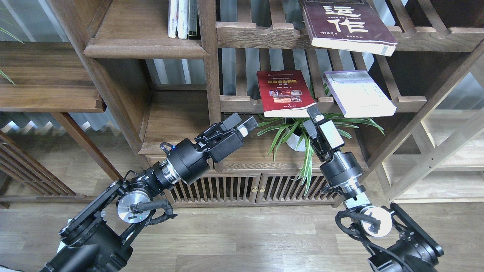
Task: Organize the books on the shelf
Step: 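Move the right gripper up toward the red book's lower edge, then grasp the red book's bottom edge with the right gripper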
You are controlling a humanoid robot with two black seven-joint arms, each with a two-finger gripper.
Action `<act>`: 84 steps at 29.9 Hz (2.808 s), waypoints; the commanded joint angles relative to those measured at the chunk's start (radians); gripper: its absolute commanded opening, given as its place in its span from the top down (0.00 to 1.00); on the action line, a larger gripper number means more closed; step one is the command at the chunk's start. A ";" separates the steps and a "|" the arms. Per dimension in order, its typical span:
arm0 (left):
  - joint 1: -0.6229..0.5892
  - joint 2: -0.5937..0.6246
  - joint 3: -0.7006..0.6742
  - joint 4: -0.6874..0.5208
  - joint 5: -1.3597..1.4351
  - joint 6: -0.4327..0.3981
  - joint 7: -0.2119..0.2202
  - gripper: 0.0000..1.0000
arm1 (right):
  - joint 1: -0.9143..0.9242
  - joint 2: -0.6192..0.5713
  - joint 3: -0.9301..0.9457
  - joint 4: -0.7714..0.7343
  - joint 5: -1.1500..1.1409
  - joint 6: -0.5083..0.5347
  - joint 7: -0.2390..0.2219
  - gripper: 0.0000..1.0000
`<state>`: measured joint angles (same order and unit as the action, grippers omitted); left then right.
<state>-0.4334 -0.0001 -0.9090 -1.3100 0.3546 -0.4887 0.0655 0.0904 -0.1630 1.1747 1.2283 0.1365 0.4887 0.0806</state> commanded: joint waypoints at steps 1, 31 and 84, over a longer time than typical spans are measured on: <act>-0.010 0.000 0.007 0.003 0.001 0.000 -0.001 0.01 | 0.002 0.000 0.000 -0.001 0.000 0.000 0.001 0.00; -0.021 0.000 0.004 -0.043 0.003 0.000 0.005 0.01 | 0.014 0.163 -0.001 -0.092 0.094 -0.122 0.080 0.00; 0.047 0.028 0.001 -0.090 -0.003 0.000 -0.007 0.01 | 0.404 0.163 -0.176 -0.472 0.348 -0.308 0.111 0.09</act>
<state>-0.3925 0.0276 -0.9065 -1.4007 0.3518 -0.4887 0.0587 0.4934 0.0000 1.0122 0.7684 0.4839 0.1958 0.1914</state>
